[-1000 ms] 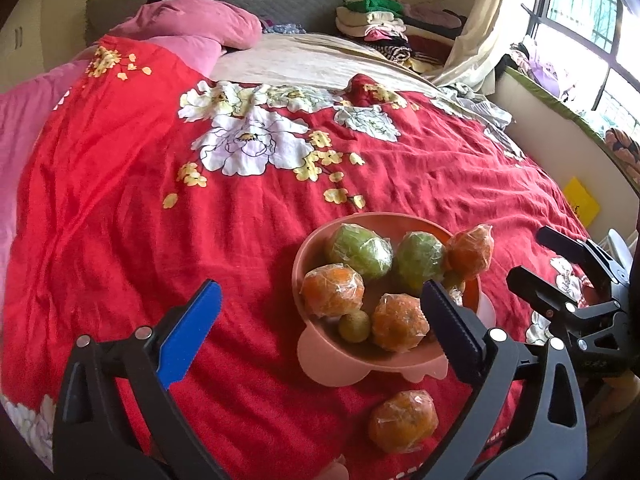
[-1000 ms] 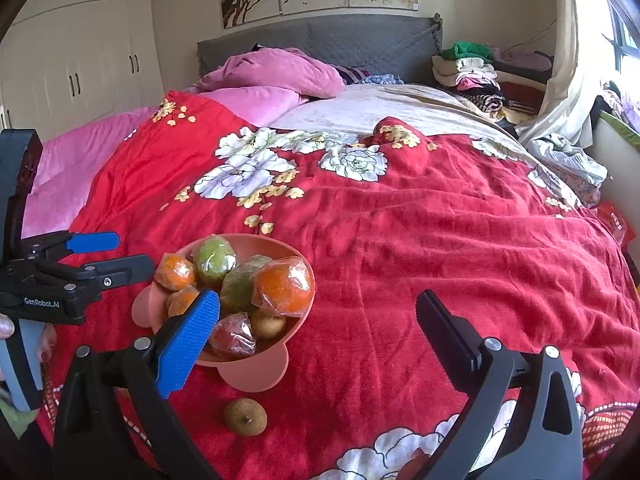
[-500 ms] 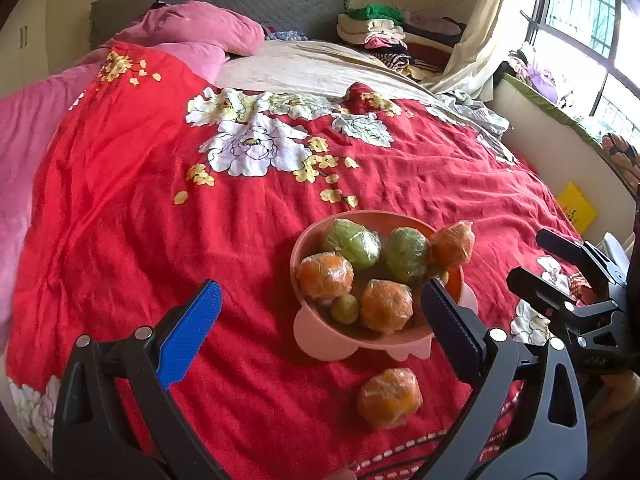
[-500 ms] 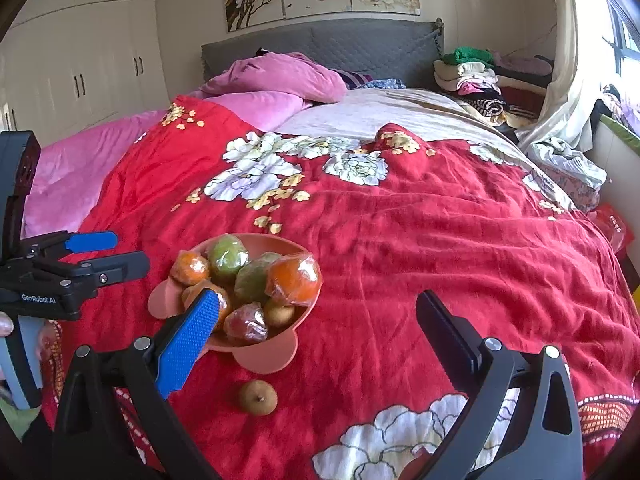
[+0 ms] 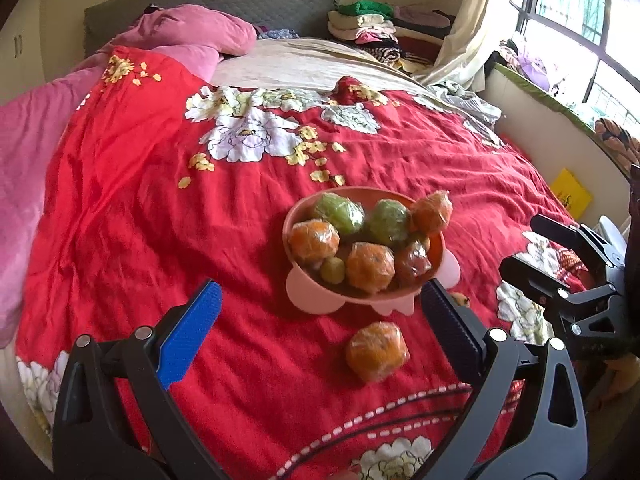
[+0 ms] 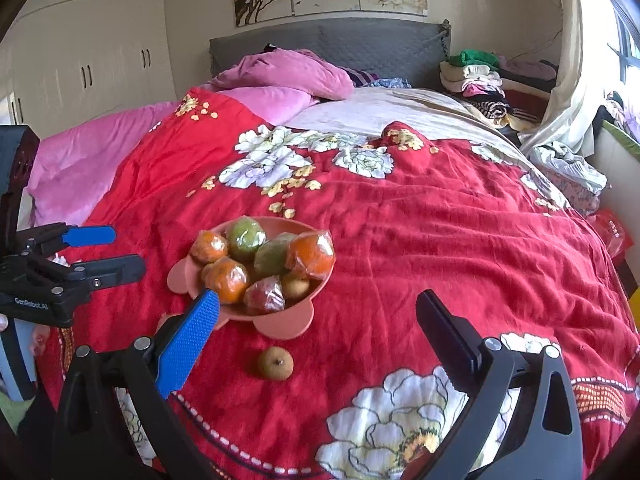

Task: Organize fruits
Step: 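Move the left tool toward the wrapped orange while the right tool approaches the brown fruit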

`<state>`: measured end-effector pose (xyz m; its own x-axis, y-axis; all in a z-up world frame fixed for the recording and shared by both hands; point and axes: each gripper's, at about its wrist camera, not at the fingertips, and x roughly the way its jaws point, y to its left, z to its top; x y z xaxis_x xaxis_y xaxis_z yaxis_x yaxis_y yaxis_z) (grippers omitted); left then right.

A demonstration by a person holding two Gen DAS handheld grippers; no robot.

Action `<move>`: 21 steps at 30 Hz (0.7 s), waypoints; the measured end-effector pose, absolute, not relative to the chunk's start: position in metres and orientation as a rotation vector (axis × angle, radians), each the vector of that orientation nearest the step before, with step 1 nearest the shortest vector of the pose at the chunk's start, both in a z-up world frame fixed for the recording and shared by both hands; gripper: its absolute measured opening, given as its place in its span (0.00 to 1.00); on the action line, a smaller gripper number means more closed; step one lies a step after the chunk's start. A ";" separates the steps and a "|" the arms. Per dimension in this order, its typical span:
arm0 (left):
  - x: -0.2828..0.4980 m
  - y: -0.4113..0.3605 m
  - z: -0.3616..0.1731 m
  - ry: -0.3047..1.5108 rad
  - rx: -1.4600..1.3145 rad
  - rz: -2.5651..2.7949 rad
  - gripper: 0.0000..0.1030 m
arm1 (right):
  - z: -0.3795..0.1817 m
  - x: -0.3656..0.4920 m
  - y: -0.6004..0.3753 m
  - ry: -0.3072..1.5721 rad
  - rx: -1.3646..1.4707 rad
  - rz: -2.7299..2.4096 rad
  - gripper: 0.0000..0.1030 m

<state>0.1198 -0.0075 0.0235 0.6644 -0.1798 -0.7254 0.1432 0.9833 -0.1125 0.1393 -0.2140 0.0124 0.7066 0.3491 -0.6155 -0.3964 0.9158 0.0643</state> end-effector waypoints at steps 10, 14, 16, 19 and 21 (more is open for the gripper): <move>0.104 -0.013 0.022 0.830 -0.028 -0.189 0.91 | 0.008 0.122 -0.213 0.691 -0.098 0.424 0.96; 0.099 -0.016 0.020 0.836 -0.022 -0.192 0.91 | 0.002 0.115 -0.212 0.708 -0.114 0.430 0.96; 0.097 -0.018 0.020 0.838 -0.017 -0.191 0.91 | 0.000 0.112 -0.212 0.715 -0.117 0.433 0.96; 0.094 -0.021 0.019 0.842 -0.014 -0.196 0.91 | -0.003 0.108 -0.212 0.723 -0.126 0.436 0.96; 0.092 -0.021 0.018 0.845 -0.019 -0.200 0.91 | -0.004 0.106 -0.212 0.726 -0.131 0.438 0.96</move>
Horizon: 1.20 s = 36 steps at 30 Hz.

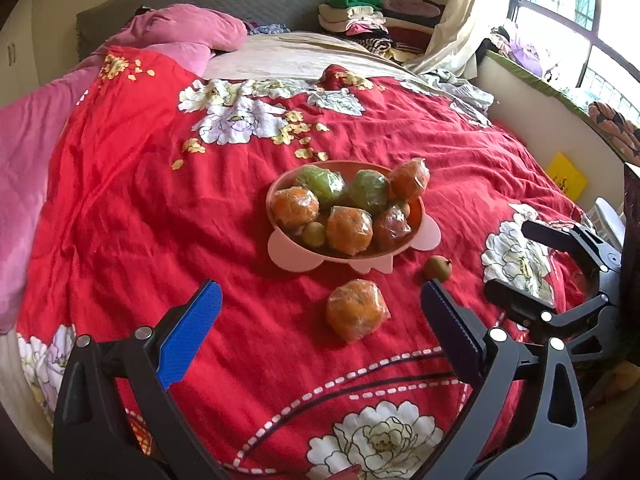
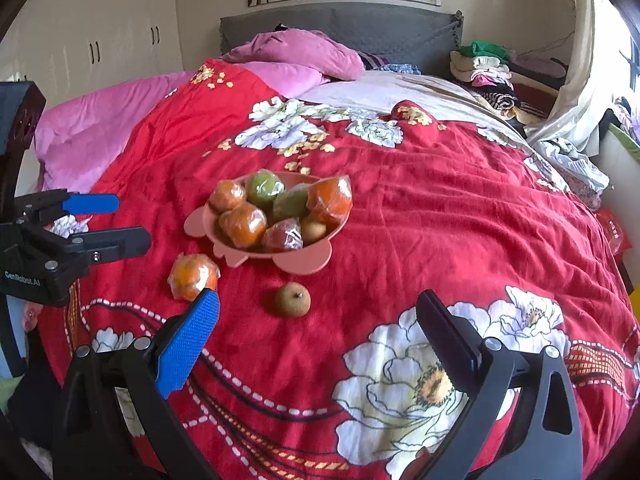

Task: Organize fruits
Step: 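Move the left tool toward the wrapped orange while the right tool approaches the brown fruit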

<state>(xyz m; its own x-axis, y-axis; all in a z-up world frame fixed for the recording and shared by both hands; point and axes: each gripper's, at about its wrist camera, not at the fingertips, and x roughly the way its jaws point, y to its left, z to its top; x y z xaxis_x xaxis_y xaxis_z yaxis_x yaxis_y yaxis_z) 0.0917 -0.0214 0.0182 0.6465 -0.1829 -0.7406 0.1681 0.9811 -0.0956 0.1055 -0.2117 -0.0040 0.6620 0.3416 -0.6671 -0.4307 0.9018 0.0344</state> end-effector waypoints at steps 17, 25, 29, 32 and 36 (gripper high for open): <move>0.082 -0.033 -0.002 0.903 -0.039 -0.232 0.91 | -0.013 0.101 -0.213 0.754 -0.155 0.437 0.96; 0.083 -0.034 -0.011 0.926 -0.040 -0.229 0.91 | -0.022 0.105 -0.215 0.770 -0.167 0.431 0.96; 0.086 -0.031 -0.016 0.934 -0.051 -0.224 0.91 | -0.027 0.108 -0.217 0.777 -0.171 0.427 0.96; 0.089 -0.030 -0.018 0.938 -0.058 -0.227 0.86 | -0.031 0.110 -0.217 0.781 -0.172 0.426 0.96; 0.092 -0.031 -0.021 0.948 -0.064 -0.247 0.73 | -0.033 0.110 -0.218 0.777 -0.173 0.433 0.96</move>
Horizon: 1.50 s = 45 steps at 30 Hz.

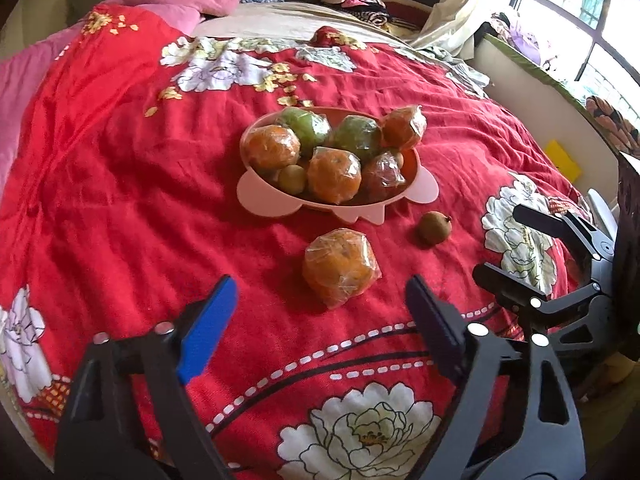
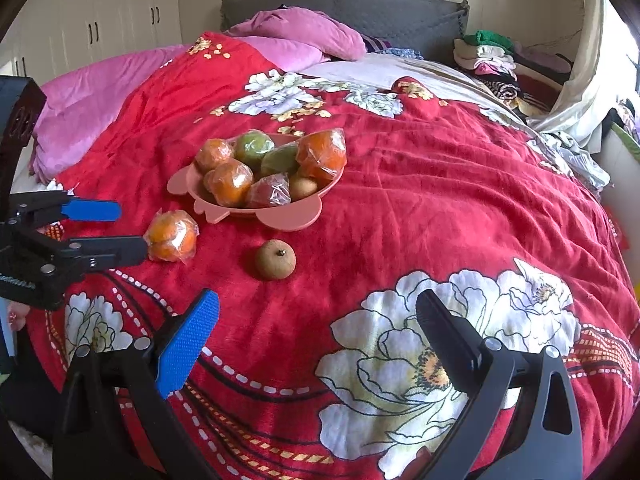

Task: Organize fruits
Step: 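Move the left tool toward the wrapped orange while the right tool approaches the brown fruit, then close the left tool on the wrapped orange while the right tool grasps the brown fruit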

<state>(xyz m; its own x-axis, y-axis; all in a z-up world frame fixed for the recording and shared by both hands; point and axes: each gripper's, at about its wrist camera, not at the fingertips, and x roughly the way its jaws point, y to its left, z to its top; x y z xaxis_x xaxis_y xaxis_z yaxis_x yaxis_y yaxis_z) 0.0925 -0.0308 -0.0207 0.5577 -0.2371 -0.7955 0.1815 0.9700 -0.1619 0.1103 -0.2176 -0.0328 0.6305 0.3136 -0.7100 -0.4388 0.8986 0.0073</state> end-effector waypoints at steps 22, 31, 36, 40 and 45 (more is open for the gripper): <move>0.120 -0.044 -0.044 0.995 -0.081 -0.306 0.39 | -0.044 0.122 -0.209 0.788 -0.177 0.475 0.90; 0.124 -0.045 -0.045 0.995 -0.089 -0.310 0.39 | -0.048 0.134 -0.202 0.815 -0.157 0.520 0.58; 0.125 -0.044 -0.047 0.994 -0.092 -0.312 0.39 | -0.050 0.141 -0.198 0.830 -0.132 0.553 0.44; 0.125 -0.043 -0.047 0.994 -0.095 -0.314 0.39 | -0.051 0.145 -0.192 0.831 -0.146 0.574 0.35; 0.125 -0.043 -0.048 0.993 -0.100 -0.315 0.39 | -0.053 0.146 -0.190 0.832 -0.140 0.588 0.24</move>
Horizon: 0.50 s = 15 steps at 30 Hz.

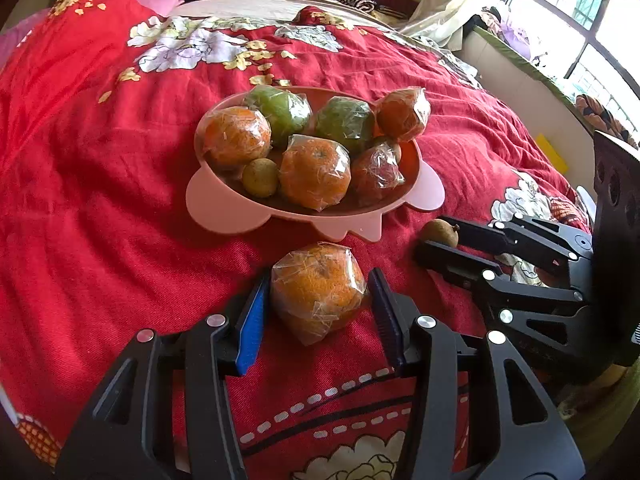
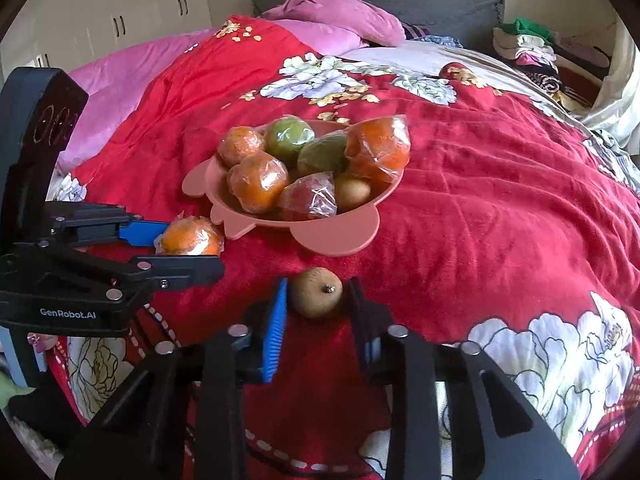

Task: Organize fruits
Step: 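Close the left tool on the wrapped orange while the right tool grasps the brown fruit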

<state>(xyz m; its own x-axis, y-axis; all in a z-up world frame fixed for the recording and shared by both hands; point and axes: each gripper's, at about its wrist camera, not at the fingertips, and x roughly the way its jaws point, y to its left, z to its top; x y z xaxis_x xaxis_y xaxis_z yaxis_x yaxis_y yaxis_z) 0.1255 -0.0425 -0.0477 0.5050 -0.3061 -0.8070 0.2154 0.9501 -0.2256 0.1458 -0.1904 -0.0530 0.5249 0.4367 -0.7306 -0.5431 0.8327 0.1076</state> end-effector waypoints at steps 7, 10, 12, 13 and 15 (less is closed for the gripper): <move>0.126 -0.043 -0.048 0.993 -0.101 -0.314 0.39 | -0.052 0.139 -0.204 0.824 -0.082 0.582 0.24; 0.128 -0.043 -0.049 0.992 -0.101 -0.309 0.39 | -0.051 0.135 -0.214 0.820 -0.053 0.567 0.24; 0.129 -0.043 -0.050 0.991 -0.098 -0.305 0.38 | -0.051 0.134 -0.219 0.821 -0.029 0.558 0.24; 0.129 -0.044 -0.049 0.990 -0.096 -0.302 0.38 | -0.050 0.134 -0.221 0.821 -0.021 0.558 0.24; 0.129 -0.044 -0.048 0.989 -0.091 -0.299 0.36 | -0.049 0.134 -0.224 0.817 -0.014 0.550 0.24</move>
<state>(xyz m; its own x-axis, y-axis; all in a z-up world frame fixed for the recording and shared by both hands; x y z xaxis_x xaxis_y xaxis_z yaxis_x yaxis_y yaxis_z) 0.1291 -0.0440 -0.0483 0.5120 -0.2896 -0.8087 0.2075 0.9553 -0.2108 0.1338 -0.2237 -0.0486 0.5531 0.4597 -0.6948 -0.4704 0.8607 0.1949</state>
